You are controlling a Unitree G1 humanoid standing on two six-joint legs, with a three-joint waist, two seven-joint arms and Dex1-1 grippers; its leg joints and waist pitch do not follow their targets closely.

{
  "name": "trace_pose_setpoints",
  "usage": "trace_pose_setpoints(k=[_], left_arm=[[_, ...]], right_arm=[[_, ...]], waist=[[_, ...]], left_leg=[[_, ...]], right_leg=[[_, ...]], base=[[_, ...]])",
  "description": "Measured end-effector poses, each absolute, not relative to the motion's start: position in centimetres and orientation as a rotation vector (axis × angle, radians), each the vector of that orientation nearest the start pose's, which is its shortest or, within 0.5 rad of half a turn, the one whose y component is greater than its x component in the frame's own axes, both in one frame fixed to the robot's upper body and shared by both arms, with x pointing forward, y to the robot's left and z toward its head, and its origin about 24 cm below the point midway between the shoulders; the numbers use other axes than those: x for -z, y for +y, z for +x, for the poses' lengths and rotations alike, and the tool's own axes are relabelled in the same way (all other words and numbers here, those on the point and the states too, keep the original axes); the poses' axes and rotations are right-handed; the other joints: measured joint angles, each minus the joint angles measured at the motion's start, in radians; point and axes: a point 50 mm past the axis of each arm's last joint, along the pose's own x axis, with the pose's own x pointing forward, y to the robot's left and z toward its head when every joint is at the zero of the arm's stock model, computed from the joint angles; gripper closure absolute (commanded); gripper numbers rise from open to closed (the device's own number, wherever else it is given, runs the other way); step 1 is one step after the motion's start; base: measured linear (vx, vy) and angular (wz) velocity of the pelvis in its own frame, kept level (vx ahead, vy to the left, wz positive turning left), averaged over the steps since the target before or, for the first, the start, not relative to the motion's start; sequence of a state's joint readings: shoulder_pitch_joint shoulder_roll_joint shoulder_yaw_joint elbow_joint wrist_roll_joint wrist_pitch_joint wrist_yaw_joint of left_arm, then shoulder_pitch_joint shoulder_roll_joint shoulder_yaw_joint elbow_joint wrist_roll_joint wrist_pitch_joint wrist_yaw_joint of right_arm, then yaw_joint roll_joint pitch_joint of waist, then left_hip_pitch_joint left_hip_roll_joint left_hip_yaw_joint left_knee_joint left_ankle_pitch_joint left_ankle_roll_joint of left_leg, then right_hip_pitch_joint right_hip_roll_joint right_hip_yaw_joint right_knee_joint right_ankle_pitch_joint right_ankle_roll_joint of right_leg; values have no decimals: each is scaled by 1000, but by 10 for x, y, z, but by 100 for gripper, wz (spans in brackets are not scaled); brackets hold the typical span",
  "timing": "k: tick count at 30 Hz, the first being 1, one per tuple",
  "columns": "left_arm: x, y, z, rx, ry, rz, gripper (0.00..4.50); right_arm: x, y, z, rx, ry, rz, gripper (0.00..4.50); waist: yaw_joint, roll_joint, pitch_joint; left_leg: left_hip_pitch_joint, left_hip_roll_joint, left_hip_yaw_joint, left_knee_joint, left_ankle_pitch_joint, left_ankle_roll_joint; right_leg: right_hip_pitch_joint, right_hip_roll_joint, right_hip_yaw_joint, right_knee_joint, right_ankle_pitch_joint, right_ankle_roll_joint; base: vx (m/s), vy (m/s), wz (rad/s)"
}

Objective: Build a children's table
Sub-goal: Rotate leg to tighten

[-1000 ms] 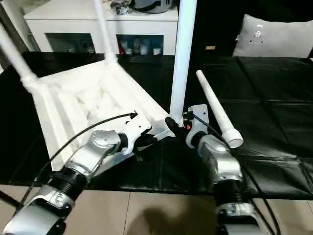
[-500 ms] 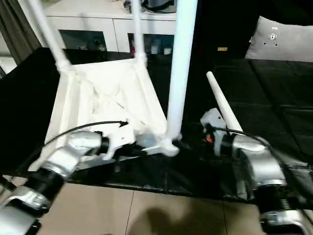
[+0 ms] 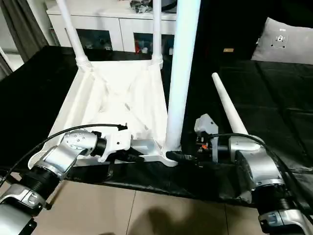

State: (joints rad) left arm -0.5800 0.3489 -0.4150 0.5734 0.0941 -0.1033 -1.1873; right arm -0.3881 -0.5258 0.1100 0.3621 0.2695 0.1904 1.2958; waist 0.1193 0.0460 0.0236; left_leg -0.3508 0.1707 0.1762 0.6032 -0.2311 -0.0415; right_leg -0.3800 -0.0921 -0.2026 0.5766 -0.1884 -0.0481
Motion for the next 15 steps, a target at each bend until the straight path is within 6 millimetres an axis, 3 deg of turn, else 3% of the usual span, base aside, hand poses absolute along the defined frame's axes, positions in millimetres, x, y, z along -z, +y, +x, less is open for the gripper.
trace_pose_setpoints(k=[5,15], left_arm=[[-44,105,303,1505,337,618,450],[-44,105,301,1538,350,610,450]], right_arm=[[-67,-193,286,-1279,350,-96,139],[-65,-194,283,-1282,371,-41,228]], waist=[[4,0,0],[21,-1,-1]], left_leg=[[0,0,0,0,0,0],[1,0,0,0,0,0]], right_leg=[[0,0,0,0,0,0],[0,0,0,1,0,0]], base=[[0,0,0],[0,0,0]])
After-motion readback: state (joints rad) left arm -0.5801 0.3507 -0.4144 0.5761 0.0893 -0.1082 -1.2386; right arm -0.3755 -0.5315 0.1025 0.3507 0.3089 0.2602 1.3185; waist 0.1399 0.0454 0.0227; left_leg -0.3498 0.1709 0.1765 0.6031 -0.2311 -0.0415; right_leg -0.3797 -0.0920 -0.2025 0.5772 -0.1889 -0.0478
